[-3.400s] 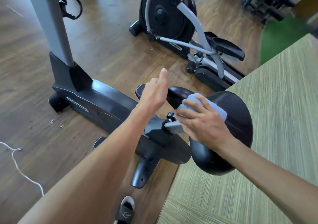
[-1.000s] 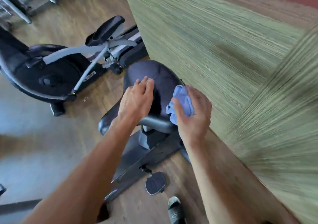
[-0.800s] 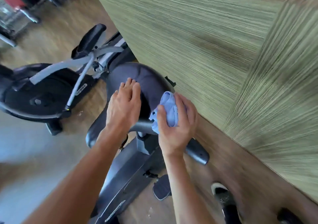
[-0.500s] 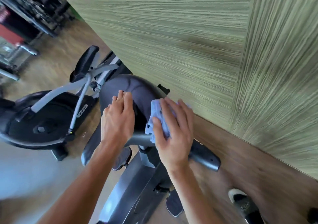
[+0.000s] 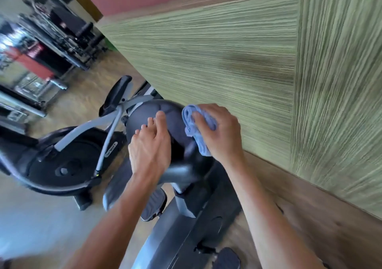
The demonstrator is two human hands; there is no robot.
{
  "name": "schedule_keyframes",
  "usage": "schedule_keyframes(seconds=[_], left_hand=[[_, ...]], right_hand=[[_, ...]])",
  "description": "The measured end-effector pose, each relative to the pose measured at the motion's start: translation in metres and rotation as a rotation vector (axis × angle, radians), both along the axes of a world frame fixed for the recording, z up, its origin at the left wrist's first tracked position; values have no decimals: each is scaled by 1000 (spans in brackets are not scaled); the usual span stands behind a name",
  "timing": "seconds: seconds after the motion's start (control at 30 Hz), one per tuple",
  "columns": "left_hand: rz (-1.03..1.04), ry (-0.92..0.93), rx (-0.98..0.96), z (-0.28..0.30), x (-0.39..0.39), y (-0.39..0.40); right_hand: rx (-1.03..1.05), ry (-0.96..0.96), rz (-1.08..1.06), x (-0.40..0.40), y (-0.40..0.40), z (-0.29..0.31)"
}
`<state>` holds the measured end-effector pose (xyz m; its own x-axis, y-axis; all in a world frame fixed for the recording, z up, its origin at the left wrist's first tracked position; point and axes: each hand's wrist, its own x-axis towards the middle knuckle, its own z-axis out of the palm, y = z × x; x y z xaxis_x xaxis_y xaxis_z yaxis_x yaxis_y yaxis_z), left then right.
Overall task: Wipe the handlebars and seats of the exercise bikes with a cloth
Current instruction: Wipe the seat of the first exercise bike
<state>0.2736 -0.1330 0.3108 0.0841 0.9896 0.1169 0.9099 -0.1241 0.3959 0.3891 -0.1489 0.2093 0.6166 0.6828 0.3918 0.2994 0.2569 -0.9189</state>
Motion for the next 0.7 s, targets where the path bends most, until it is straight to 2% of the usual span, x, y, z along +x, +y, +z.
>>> schedule_keyframes(seconds=[0.2, 0.3, 0.57, 0.7], left_hand=[[55, -60, -60, 10, -3, 2], [20, -66, -47, 8, 1, 5], [130, -61, -14, -12, 10, 11], [30, 22, -69, -1, 3, 14]], right_hand=[[-3, -323, 67, -8, -35, 4], [-97, -378, 140, 5, -9, 24], [-332, -630, 460, 8, 109, 61], [-330, -698, 512, 5, 128, 65]])
